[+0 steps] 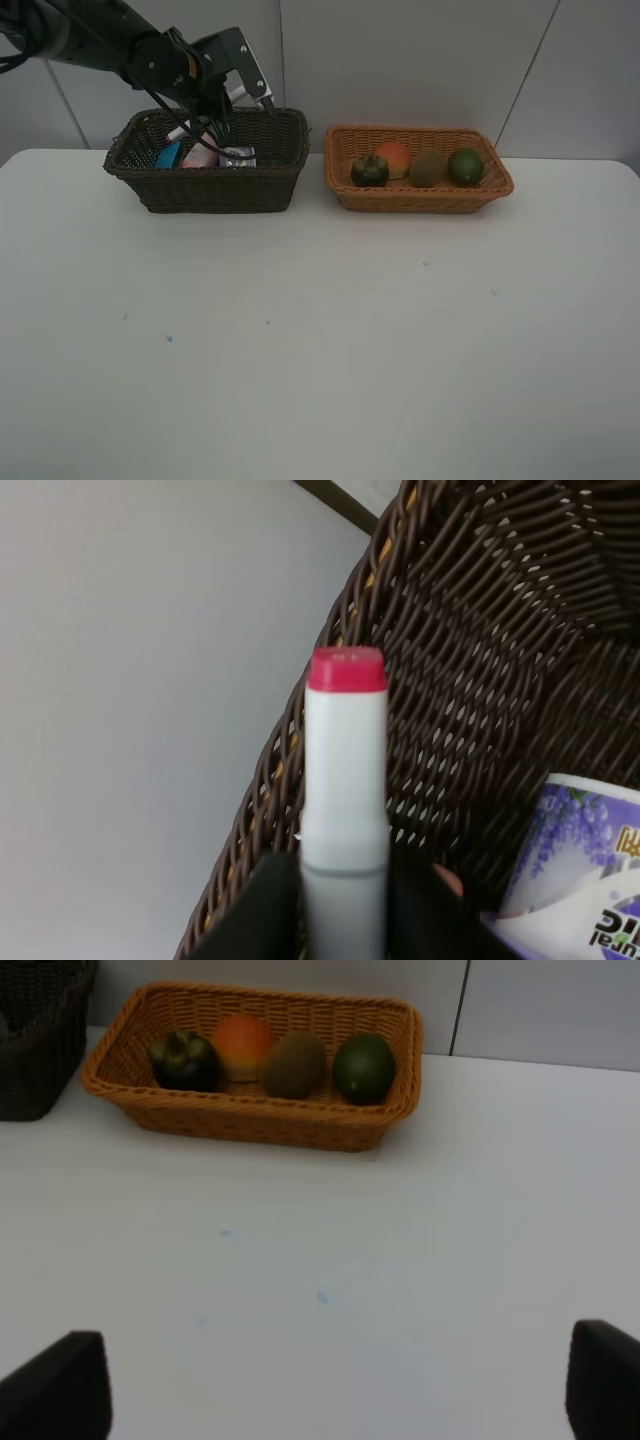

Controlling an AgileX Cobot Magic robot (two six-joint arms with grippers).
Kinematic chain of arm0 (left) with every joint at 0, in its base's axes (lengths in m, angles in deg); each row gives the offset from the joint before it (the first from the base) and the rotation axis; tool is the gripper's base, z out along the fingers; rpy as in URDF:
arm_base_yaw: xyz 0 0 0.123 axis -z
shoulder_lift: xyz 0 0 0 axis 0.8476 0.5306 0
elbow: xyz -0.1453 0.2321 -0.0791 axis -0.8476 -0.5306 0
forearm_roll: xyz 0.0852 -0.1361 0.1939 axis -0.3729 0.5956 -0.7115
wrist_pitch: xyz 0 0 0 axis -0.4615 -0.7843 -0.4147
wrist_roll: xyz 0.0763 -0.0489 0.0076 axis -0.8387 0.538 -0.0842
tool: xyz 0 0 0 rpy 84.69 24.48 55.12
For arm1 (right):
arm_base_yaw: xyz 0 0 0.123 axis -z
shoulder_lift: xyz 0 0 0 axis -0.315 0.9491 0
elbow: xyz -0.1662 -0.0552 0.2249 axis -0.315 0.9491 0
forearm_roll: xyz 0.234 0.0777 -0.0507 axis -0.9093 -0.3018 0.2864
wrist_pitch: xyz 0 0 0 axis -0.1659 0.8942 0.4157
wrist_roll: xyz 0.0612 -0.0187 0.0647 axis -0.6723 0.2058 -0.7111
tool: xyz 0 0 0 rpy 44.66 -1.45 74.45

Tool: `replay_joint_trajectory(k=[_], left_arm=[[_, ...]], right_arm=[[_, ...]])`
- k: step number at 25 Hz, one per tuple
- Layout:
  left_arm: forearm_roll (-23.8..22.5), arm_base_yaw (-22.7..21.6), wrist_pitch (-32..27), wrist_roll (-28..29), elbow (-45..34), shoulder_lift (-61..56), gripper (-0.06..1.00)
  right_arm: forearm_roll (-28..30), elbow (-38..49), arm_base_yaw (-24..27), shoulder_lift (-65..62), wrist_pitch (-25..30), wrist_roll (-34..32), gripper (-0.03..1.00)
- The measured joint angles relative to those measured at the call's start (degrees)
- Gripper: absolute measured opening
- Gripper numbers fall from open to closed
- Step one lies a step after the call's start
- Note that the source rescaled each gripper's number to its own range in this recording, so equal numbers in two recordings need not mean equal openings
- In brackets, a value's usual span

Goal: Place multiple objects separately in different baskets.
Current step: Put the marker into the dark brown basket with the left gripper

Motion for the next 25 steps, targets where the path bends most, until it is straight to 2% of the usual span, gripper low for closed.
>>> replay_joint_trajectory(k=[3,5,6,9,25], left_arm=[[0.0,0.0,-0.05,0.06,0.0,0.0,0.75],[0.0,0.0,-0.05,0.1,0.0,0.0,0.91],[0.0,0.0,-0.05,0.1,0.0,0.0,0.94],[0.0,0.0,-0.05,0.1,0.0,0.0,0.98],[0.0,0.0,-1.13,1.33,0.0,-1.05,0.98]], right_arm=[[0.0,0.0,0.0,0.0,0.0,0.0,0.99],[0.0,0.0,0.0,0.0,0.0,0.0,0.99],[0.0,0.0,0.0,0.0,0.0,0.0,0.99],[0.0,0.0,0.0,0.0,0.0,0.0,0.99],[0.0,0.0,0.0,0.0,0.0,0.0,0.99]])
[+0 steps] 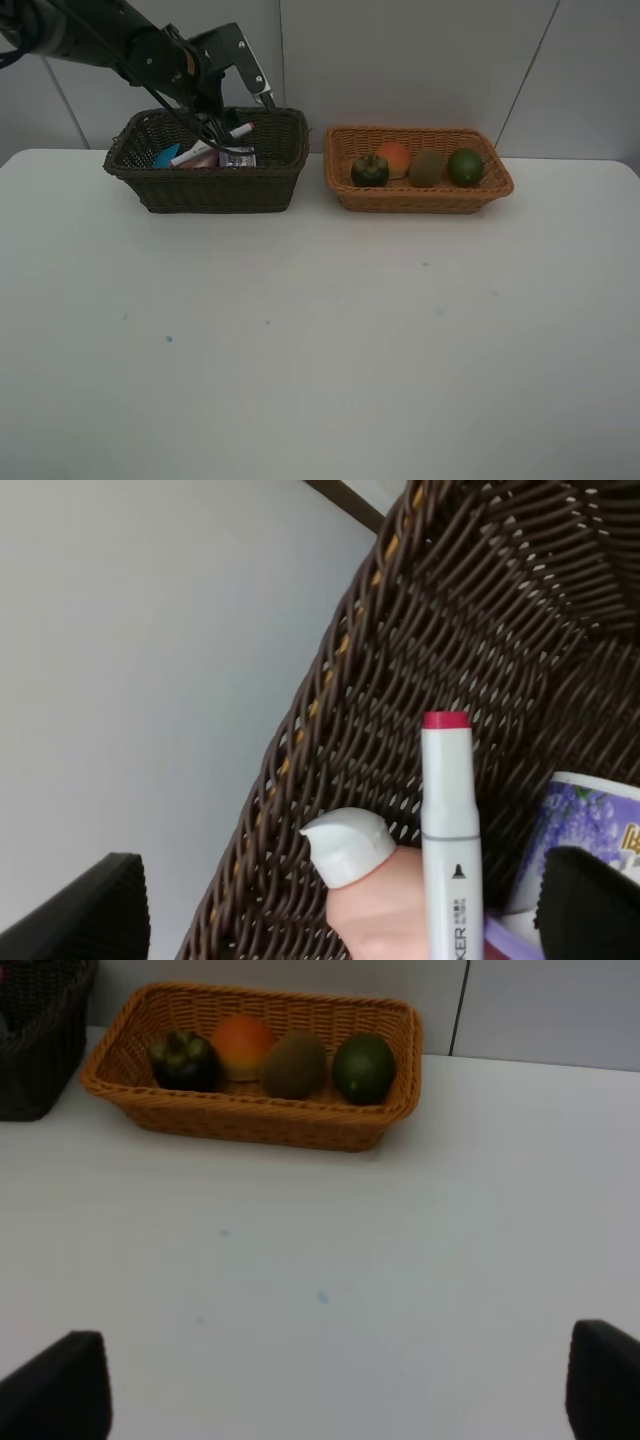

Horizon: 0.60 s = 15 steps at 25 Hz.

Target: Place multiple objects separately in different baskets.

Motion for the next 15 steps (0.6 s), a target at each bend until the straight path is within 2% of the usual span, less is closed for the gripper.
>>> replay_joint_trajectory(k=[6,10,15], left_arm=[[0.42,0.0,-5.54,1.26,-0.77,-4.89,0.98],[2.72,0.0,-9.01,2.94,-4.13,-10.68,0.98],[7.71,0.0,-14.59,4.93,-9.86,-20.21,0.98]], right_arm=[[0.0,0.0,0.0,0.0,0.0,0.0,0.99],[0.0,0.0,0.0,0.0,0.0,0.0,0.99],[0.0,0.0,0.0,0.0,0.0,0.0,0.99]])
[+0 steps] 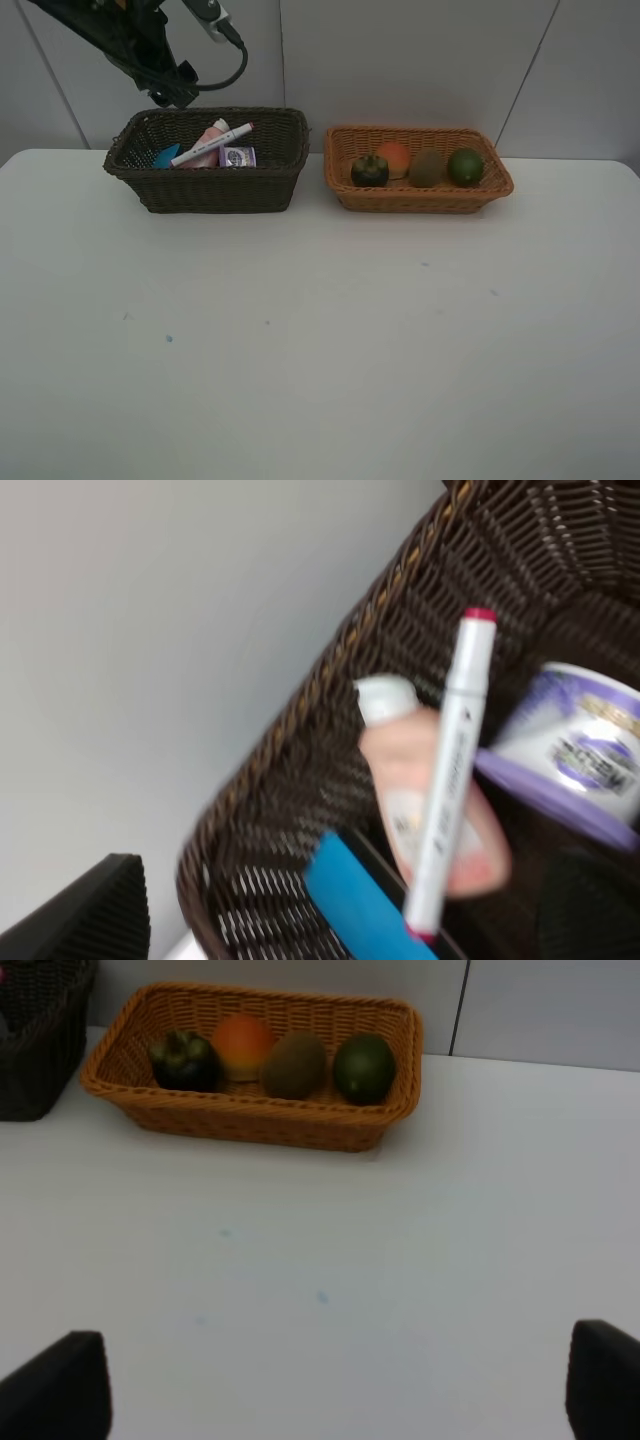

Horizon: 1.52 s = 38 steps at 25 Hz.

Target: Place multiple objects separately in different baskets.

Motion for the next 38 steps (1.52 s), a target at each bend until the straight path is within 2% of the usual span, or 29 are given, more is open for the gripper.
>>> replay_joint_trajectory(k=[9,15,22,33,38], left_arm=[[6.51,0.0,-12.48,7.49,-11.56,-21.15,0.98],[11.45,0.0,-16.14,13.0,-20.38,-34.52,0.98],[17.45,0.0,-19.92,14.82,-31.67,-48.76,0.98],[21.9,0.0,-23.6,16.16,-43.9,-57.52,0.98],[22.53,-0.87,-30.21,16.96,-44.34,-60.96,0.98]], right_arm=[[0.0,0.0,0.0,0.0,0.0,0.0,0.99],[0.0,0.0,0.0,0.0,0.0,0.0,0.99],[0.0,0.0,0.0,0.0,0.0,0.0,0.99],[0.0,0.0,0.0,0.0,0.0,0.0,0.99],[0.0,0.0,0.0,0.0,0.0,0.0,0.99]])
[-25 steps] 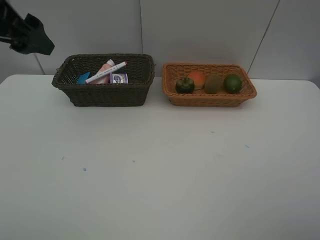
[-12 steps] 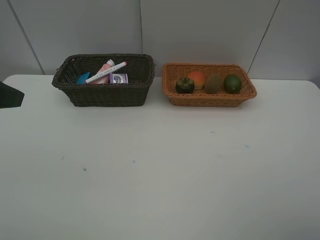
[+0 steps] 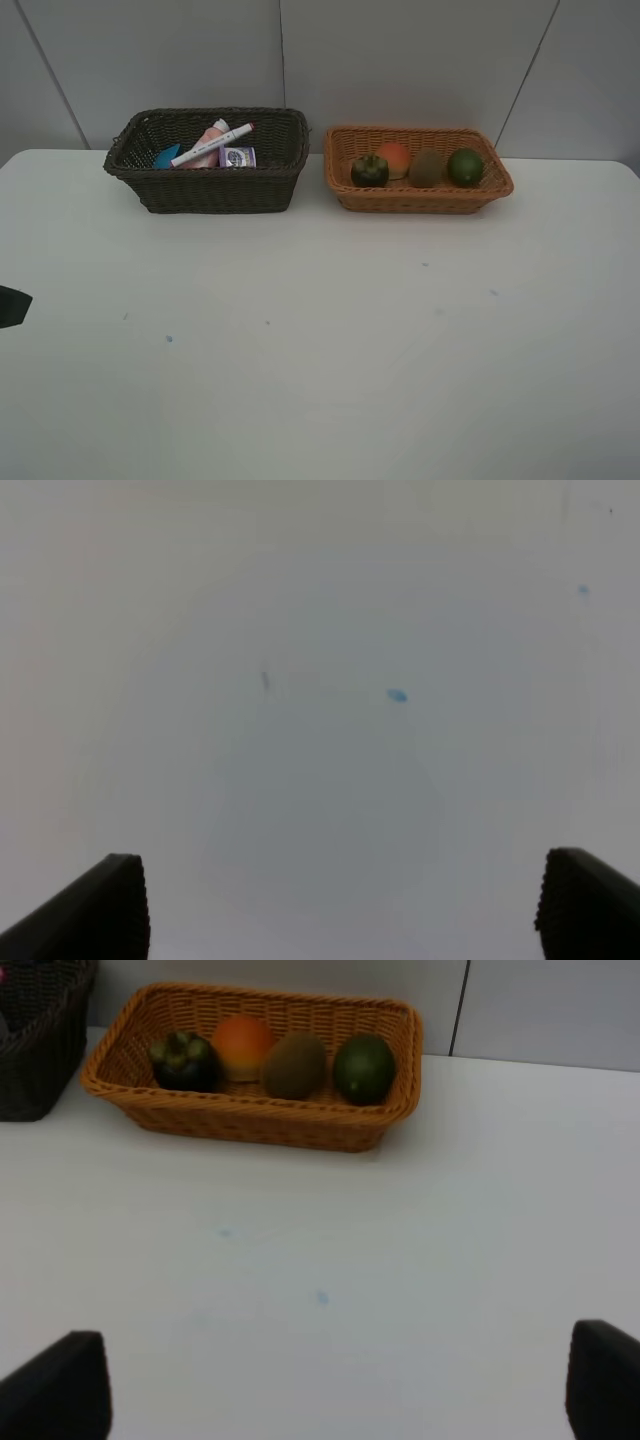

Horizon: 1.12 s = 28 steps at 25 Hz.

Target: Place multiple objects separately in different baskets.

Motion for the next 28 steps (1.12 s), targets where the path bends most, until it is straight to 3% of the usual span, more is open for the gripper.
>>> replay_joint_trajectory(k=[6,21,28], left_arm=[[0.4,-4.03,-9.11,0.18,0.0,-9.81,0.98],[0.4,-14.16,-9.05,0.12,-2.92,-27.43,0.98],[0.4,-15.02,-9.05,-0.61,-3.37,-35.51,0.98]], right_arm=[[0.0,0.0,0.0,0.0,0.0,0.0,0.99],[0.0,0.0,0.0,0.0,0.0,0.0,0.99],[0.0,0.0,0.0,0.0,0.0,0.0,0.99]])
